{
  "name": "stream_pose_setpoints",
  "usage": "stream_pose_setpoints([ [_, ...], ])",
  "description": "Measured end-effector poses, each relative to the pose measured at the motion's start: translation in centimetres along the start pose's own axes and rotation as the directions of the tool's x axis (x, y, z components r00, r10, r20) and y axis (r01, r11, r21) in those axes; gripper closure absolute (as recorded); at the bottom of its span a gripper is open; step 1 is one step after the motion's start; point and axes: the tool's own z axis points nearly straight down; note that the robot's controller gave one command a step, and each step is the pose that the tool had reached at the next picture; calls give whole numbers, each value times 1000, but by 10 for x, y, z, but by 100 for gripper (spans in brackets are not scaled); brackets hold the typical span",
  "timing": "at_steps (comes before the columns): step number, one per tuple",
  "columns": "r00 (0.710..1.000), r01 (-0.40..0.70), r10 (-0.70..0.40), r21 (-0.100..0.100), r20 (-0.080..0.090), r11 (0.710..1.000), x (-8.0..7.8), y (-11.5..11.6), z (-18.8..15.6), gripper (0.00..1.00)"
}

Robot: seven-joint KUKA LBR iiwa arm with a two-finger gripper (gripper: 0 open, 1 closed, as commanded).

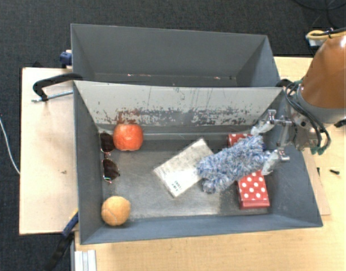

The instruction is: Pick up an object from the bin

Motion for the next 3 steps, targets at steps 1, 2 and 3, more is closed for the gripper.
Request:
stream_pose_setpoints([
  [1,1000,19,-19,1,6,1000,5,6,49,0],
  [2,991,129,-129,11,33,992,-36,67,131,100],
  [3,991,129,-130,11,33,992,-36,67,131,100],
])
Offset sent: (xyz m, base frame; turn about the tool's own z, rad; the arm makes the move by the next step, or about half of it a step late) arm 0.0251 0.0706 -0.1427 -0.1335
